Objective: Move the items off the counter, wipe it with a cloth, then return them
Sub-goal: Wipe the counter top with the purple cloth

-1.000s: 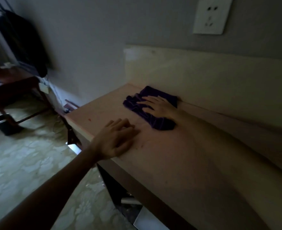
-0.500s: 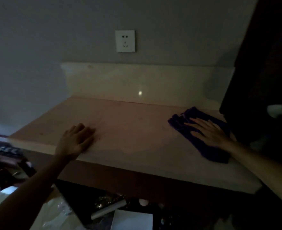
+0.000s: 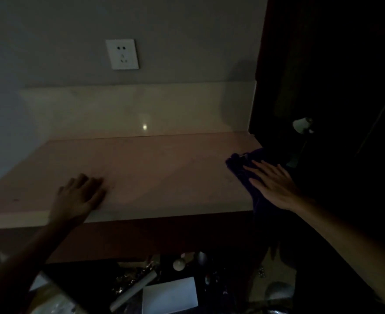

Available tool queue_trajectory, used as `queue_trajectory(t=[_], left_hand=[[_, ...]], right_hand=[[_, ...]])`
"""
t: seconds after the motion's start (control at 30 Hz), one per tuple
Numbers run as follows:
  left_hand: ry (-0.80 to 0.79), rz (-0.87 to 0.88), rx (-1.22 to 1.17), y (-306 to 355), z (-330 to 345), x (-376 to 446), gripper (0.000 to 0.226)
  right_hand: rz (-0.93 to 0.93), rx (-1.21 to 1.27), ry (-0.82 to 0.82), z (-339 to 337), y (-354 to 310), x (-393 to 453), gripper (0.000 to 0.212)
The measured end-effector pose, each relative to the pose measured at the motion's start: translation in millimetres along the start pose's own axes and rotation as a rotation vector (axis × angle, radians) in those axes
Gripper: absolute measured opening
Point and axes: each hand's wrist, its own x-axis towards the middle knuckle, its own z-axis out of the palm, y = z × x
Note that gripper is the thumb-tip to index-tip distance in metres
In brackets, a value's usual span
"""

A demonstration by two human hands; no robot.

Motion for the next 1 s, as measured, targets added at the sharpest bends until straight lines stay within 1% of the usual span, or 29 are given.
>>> queue_trajectory(t=[0.07, 0.17, 0.23, 0.33, 0.4, 0.47, 0.53, 0.6, 0.67, 0.87, 0.93, 1.0], left_hand=[[-0.032, -0.028, -0.036, 7.2, -10.6, -3.0, 0.072], [-0.005, -0.086, -0.094, 9.4, -10.8, -4.2, 0.063], [0.012, -0.089, -0.127, 8.3, -11.0, -4.1, 0.058], [0.054, -0.022, -0.281, -3.8, -17.8, -7.1, 0.045], [0.113, -0.024, -0.443, -19.2, -22.0, -13.6, 0.031], [0.2, -0.087, -0.562, -43.0, -20.9, -19.5, 0.023], [0.258, -0.209, -0.65, -74.9, -17.7, -23.2, 0.024], [0.307, -0.305, -0.704, -108.3, -15.6, -26.7, 0.021], [0.354, -0.376, -0.753, -140.4, -18.6, -31.6, 0.016], [0.423, -0.427, -0.753, -244.0, -24.9, -57.4, 0.017], [0.426, -0.448, -0.748, -271.0, -29.2, -69.1, 0.017], [0.427, -0.491, -0.749, -292.3, -30.4, -79.0, 0.018]], right_hand=[[0.023, -0.022, 0.004, 3.6, -18.2, 3.2, 0.052], [-0.004, -0.021, -0.019, 8.3, -62.4, 14.7, 0.062], [-0.063, -0.004, -0.029, 15.8, -99.4, 29.1, 0.063], [-0.157, 0.018, -0.051, 27.3, -165.1, 54.3, 0.058], [-0.203, 0.027, -0.045, 35.2, -211.3, 68.7, 0.059], [-0.247, 0.041, -0.051, 41.5, -259.1, 82.1, 0.06], [-0.291, 0.042, -0.049, 48.1, -307.4, 94.2, 0.064], [-0.329, 0.036, -0.04, 55.7, -358.0, 105.8, 0.067], [-0.357, 0.045, -0.049, 63.4, -414.9, 119.0, 0.064], [-0.493, 0.117, -0.024, 90.5, -599.1, 140.2, 0.063], [-0.535, 0.131, -0.009, 96.6, -642.2, 136.8, 0.062], [-0.583, 0.147, 0.003, 100.9, -668.9, 129.1, 0.06]])
